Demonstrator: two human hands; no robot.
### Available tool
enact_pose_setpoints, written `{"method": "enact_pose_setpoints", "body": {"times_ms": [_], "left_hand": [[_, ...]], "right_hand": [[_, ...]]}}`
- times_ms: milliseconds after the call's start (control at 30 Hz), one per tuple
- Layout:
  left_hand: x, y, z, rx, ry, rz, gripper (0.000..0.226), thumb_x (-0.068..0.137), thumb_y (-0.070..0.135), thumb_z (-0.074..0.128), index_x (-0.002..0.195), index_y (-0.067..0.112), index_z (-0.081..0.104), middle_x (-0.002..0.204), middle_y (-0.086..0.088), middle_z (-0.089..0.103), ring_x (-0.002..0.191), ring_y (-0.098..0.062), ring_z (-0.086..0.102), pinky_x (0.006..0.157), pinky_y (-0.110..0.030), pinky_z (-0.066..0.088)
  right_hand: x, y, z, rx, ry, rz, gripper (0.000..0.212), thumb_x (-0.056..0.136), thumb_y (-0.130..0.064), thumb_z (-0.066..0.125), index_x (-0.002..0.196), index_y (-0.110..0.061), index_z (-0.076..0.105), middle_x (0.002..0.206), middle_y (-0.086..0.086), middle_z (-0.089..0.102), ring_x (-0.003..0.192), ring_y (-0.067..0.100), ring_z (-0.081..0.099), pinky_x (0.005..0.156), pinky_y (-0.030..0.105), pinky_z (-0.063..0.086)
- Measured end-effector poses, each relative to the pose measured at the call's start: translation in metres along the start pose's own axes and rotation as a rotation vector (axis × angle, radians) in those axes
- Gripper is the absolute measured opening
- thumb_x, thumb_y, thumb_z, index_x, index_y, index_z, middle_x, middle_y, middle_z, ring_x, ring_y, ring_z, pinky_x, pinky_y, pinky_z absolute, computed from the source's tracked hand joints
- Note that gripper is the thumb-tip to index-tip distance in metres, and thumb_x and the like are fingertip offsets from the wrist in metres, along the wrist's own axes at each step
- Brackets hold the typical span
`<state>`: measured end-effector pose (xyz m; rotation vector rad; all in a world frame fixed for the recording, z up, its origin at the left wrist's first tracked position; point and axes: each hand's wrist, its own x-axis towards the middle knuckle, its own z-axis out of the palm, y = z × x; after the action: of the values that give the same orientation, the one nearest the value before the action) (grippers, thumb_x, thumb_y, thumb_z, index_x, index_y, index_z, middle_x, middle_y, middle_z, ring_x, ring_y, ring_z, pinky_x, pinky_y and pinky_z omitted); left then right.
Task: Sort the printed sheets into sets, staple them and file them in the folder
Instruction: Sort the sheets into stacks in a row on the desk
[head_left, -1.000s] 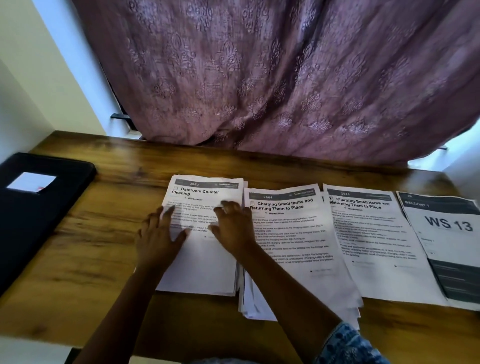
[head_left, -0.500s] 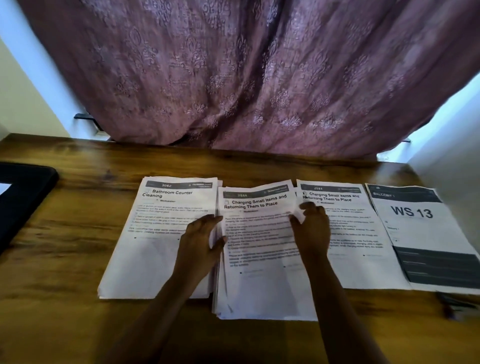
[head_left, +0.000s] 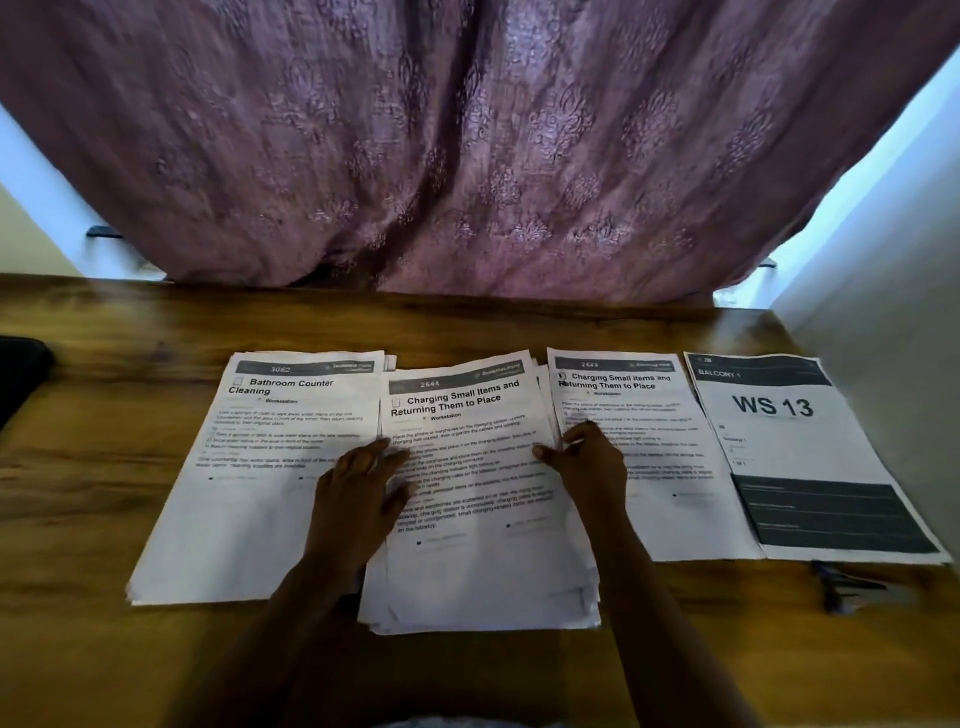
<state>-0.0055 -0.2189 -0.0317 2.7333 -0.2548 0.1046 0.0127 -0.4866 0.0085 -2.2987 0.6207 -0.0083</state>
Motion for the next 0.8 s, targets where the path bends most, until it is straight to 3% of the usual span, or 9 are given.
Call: {"method": "enact_pose_setpoints", "body": {"times_ms": [100,267,433,567,667,800], "left_hand": [[0.001,0.002,0.0,0.02,0.0,-0.014,0.046,0.087,0.048,0.054,0.127,0.026,0.06,0.139,-0.003,0.053,0.127,-0.029,0.049,0.097,-0.05,0.043],[0.002,0.011,0.0,0.026,-0.001,-0.015,0.065,0.083,0.064,0.034,0.128,0.024,0.059,0.137,-0.003,0.054,0.126,-0.029,0.049,0.096,-0.051,0.042],[0.0,0.009,0.005,0.026,-0.024,-0.048,0.064,0.085,0.058,0.041,0.134,0.02,0.054,0.141,-0.003,0.05,0.13,-0.029,0.045,0.1,-0.052,0.038],[0.004,0.017,0.001,0.038,0.032,-0.039,0.06,0.086,0.055,0.04,0.13,0.02,0.057,0.137,-0.004,0.054,0.127,-0.03,0.048,0.1,-0.053,0.038],[0.018,0.052,0.0,-0.025,0.09,-0.018,0.052,0.088,0.05,0.046,0.13,0.023,0.058,0.134,-0.003,0.057,0.124,-0.028,0.05,0.101,-0.051,0.039],[0.037,0.123,0.019,-0.122,0.006,0.141,0.054,0.09,0.053,0.041,0.135,0.026,0.052,0.139,0.0,0.052,0.13,-0.022,0.045,0.107,-0.046,0.037]], "right_hand": [[0.004,0.004,-0.001,-0.023,-0.021,-0.029,0.027,0.076,-0.034,0.076,0.079,-0.019,0.054,0.081,-0.004,0.058,0.081,0.018,0.059,0.069,0.026,0.039],[0.014,0.009,-0.009,-0.1,-0.045,-0.101,0.018,0.084,-0.031,0.069,0.089,-0.014,0.07,0.082,-0.002,0.064,0.077,0.015,0.06,0.073,0.024,0.042],[0.019,0.018,-0.026,-0.109,-0.031,-0.136,0.015,0.089,-0.027,0.063,0.092,-0.014,0.07,0.09,0.001,0.069,0.076,0.015,0.059,0.074,0.026,0.045],[0.037,0.03,-0.069,0.04,0.031,-0.089,0.015,0.094,-0.023,0.056,0.1,-0.013,0.065,0.095,0.003,0.066,0.084,0.017,0.059,0.081,0.033,0.047],[0.057,0.049,-0.1,0.072,0.057,-0.003,0.021,0.096,-0.024,0.051,0.101,-0.009,0.064,0.098,0.008,0.064,0.091,0.024,0.058,0.088,0.038,0.045],[0.07,0.077,-0.124,0.016,0.133,0.063,0.028,0.098,-0.023,0.049,0.108,0.0,0.064,0.11,0.021,0.064,0.098,0.035,0.058,0.091,0.041,0.043]]}}
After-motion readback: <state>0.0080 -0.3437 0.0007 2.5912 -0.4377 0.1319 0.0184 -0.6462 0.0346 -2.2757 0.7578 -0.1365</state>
